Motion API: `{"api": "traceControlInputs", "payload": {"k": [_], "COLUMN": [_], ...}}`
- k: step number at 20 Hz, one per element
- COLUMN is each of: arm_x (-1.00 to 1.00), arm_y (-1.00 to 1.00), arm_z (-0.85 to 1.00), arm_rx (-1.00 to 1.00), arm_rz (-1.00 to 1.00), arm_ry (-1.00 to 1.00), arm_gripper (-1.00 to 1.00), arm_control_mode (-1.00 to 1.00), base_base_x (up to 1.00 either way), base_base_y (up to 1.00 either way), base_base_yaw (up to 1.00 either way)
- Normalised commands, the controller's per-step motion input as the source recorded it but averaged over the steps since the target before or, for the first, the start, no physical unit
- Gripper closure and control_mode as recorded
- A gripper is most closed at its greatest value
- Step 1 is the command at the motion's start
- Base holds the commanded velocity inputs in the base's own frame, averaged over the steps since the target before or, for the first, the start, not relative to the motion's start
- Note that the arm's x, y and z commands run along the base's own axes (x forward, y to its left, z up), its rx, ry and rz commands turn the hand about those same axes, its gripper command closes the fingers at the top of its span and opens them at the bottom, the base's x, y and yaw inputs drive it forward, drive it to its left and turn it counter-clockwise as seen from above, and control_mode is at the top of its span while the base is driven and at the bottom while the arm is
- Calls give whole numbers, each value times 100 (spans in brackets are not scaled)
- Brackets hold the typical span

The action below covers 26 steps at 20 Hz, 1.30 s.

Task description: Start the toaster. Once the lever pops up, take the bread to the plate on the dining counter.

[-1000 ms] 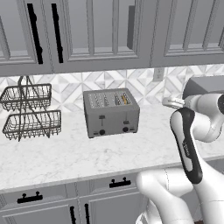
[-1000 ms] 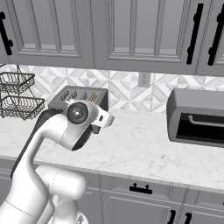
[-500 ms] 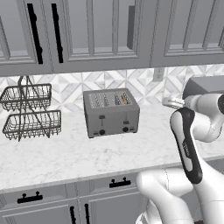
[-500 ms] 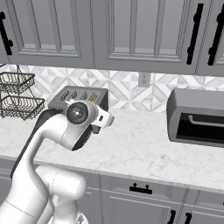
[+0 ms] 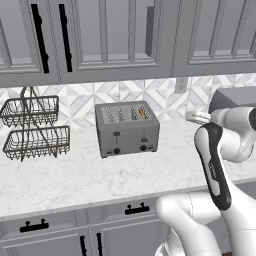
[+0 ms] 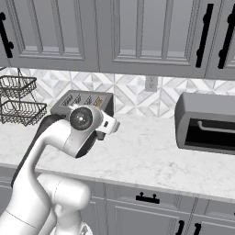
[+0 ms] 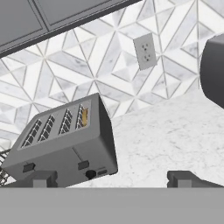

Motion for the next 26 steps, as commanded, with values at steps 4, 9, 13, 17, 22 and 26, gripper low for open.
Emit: {"api": "traceControlInputs", "payload": {"k": [4,9,13,17,22,26], "arm_x": [0,0,0,0,0,0], "arm_y": [0,0,0,0,0,0], "arm_z": [0,0,0,0,0,0], "arm_rx": [0,0,0,0,0,0], "arm_rz": [0,0,0,0,0,0], "arm_ry": [0,0,0,0,0,0], "arm_gripper": [-100,-100,-100,-100,-100,-100], "arm_control_mode": [-100,-100,-100,-100,-100,-100], "base_base_x": [0,0,0,0,0,0], "base_base_y": [0,0,0,0,0,0], "base_base_yaw": [0,0,0,0,0,0]}}
